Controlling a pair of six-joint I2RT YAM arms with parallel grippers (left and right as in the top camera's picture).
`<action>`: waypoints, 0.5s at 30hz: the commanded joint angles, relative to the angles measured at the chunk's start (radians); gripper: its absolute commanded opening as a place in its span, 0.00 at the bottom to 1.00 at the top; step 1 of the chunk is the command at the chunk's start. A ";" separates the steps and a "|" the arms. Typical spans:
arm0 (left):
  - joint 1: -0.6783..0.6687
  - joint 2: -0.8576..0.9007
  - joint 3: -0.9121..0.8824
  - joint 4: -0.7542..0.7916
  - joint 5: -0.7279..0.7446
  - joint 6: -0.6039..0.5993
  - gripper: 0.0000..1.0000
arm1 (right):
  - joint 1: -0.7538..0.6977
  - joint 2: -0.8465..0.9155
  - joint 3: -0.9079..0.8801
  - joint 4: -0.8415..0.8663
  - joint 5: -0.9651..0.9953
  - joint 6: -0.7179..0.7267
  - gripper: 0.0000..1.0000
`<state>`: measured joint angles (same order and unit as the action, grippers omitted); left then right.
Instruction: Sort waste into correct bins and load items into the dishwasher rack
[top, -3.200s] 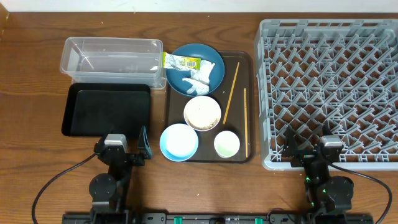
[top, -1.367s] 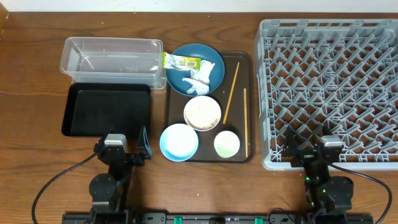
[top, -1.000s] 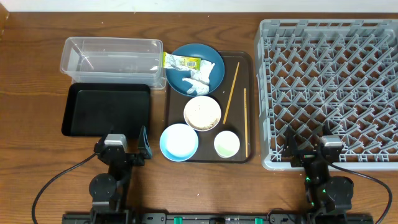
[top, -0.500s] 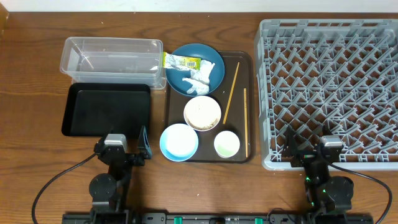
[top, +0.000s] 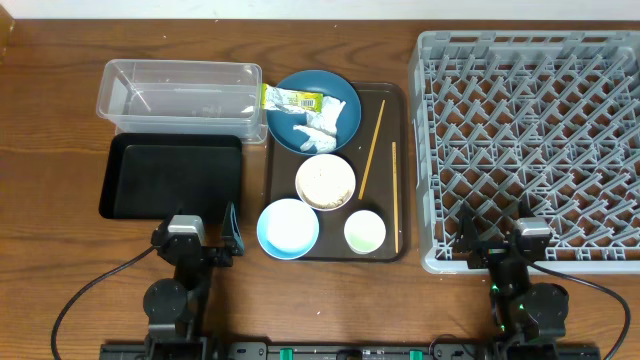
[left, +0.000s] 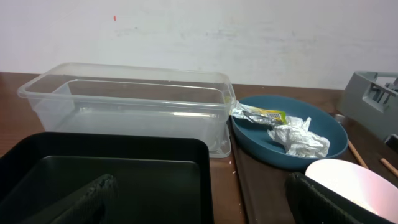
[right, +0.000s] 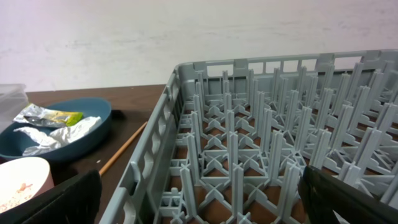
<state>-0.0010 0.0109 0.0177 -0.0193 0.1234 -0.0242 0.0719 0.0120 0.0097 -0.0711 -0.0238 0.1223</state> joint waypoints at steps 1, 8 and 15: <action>0.000 -0.005 -0.014 -0.030 0.014 0.013 0.88 | 0.007 -0.007 -0.004 0.001 -0.010 0.005 0.99; 0.000 -0.005 -0.013 0.101 0.079 0.011 0.88 | 0.007 -0.007 -0.004 0.052 -0.074 0.041 0.99; 0.000 -0.005 0.035 0.242 0.124 -0.018 0.88 | 0.007 -0.004 0.012 0.139 -0.082 0.033 0.99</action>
<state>-0.0010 0.0109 0.0116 0.2100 0.2146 -0.0284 0.0719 0.0120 0.0093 0.0528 -0.0879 0.1493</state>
